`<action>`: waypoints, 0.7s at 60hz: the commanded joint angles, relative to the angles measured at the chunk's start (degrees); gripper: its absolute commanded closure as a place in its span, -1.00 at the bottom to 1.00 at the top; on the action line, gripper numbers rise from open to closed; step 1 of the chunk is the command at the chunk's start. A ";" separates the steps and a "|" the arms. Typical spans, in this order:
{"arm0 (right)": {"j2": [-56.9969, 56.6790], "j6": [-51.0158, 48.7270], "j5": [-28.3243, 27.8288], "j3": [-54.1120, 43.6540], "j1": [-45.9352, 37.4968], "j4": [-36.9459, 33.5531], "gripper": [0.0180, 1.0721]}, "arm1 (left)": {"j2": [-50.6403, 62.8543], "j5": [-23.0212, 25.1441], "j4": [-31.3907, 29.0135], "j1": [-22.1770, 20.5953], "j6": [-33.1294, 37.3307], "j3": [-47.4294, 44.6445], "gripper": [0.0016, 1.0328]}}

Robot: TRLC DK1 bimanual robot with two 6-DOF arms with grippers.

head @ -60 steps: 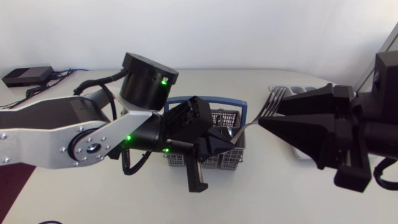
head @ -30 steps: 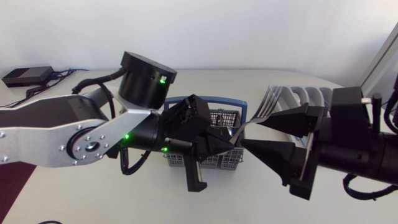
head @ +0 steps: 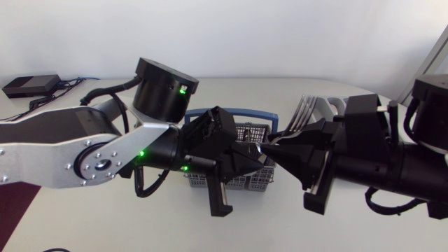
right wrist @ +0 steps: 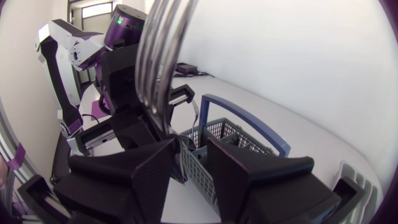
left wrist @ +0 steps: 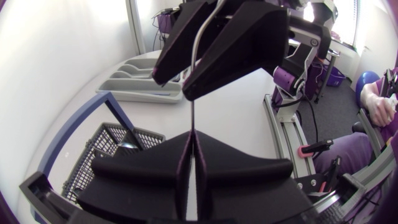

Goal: Unload the cutlery basket into the drawer organizer.

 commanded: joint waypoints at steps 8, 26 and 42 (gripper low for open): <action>1.52 -0.31 -1.02 -1.24 0.60 0.69 0.77 | -1.12 0.80 0.08 0.14 -0.50 1.48 0.93; 0.56 -0.04 -1.37 -1.33 1.12 -0.63 0.88 | -1.21 0.62 0.69 1.11 -1.73 1.92 0.09; -0.24 -0.48 -0.14 -1.24 0.51 -1.86 0.88 | -0.60 -0.43 0.16 1.90 -2.87 3.15 -0.79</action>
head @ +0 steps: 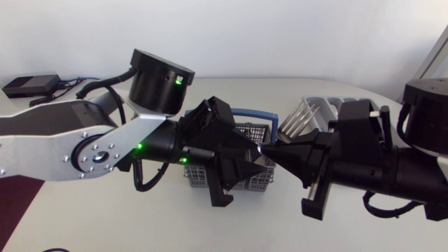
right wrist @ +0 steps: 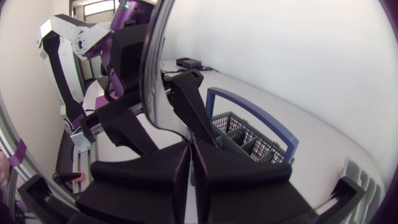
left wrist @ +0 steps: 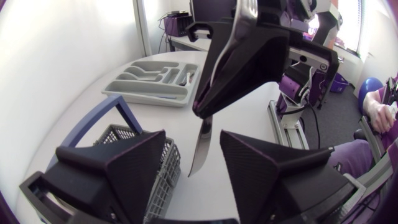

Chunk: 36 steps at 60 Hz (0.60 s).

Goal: Unload the cutlery basket into the drawer organizer.

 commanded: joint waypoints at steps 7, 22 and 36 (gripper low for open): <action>-1.90 -1.45 0.56 -0.43 -2.56 -2.44 0.88 | -0.86 -1.45 -0.71 1.60 -1.50 2.59 -0.88; -3.66 -5.41 2.85 -0.43 -13.02 -5.25 0.88 | -4.82 -2.94 -3.53 5.73 -1.50 4.08 -0.89; 4.16 -11.82 7.51 -0.08 -26.56 -1.12 0.88 | -7.19 -7.07 -6.25 7.84 -1.67 4.70 -0.89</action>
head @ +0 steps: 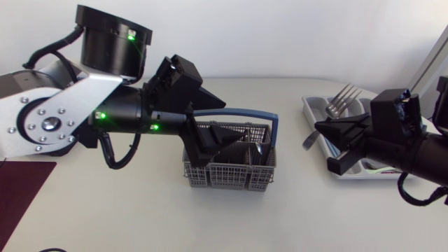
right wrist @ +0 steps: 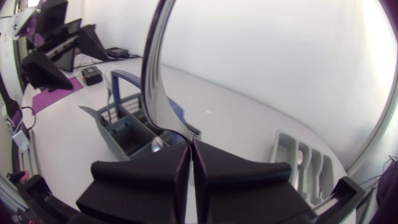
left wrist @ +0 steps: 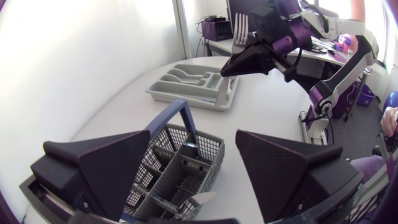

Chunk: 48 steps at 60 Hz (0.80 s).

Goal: Unload the cutlery basket into the drawer organizer.

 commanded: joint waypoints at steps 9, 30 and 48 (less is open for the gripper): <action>11.63 -3.87 1.92 2.47 -11.67 5.35 0.88 | -3.07 -2.86 -2.17 1.11 -0.99 0.69 -0.89; 29.39 -2.46 12.29 11.96 -17.82 12.11 0.88 | -5.79 -4.80 -3.66 4.80 -0.64 0.08 -0.89; 45.21 -0.27 22.92 24.44 -19.23 12.73 0.88 | -6.76 -7.61 -3.58 5.41 0.76 -2.12 -0.89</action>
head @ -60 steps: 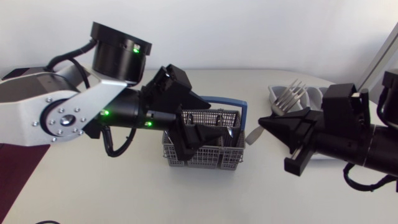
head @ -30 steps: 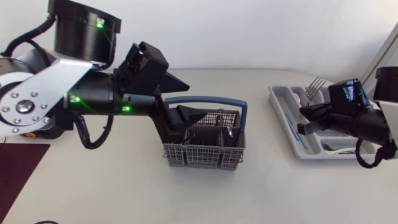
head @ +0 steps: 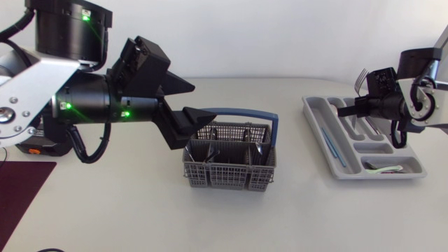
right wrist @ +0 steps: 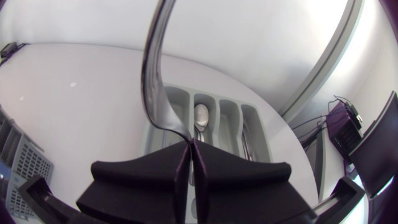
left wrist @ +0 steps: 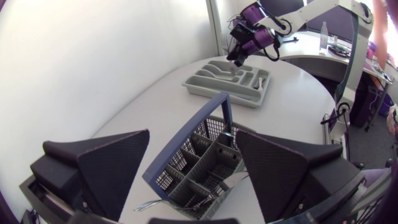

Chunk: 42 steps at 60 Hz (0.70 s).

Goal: Unload the cutlery basket into the drawer organizer.

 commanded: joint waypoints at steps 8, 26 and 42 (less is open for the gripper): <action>9.92 1.66 5.85 9.87 -1.05 -1.14 0.88 | -1.08 -0.70 -0.23 0.98 1.16 -2.28 -0.89; 20.99 2.10 11.30 19.72 -3.59 -2.63 0.88 | -0.81 -2.02 0.03 0.89 1.42 -3.24 -0.89; 27.67 2.36 11.74 24.73 -6.85 -3.34 0.88 | 0.15 -3.78 0.12 -0.25 1.33 -2.89 -0.89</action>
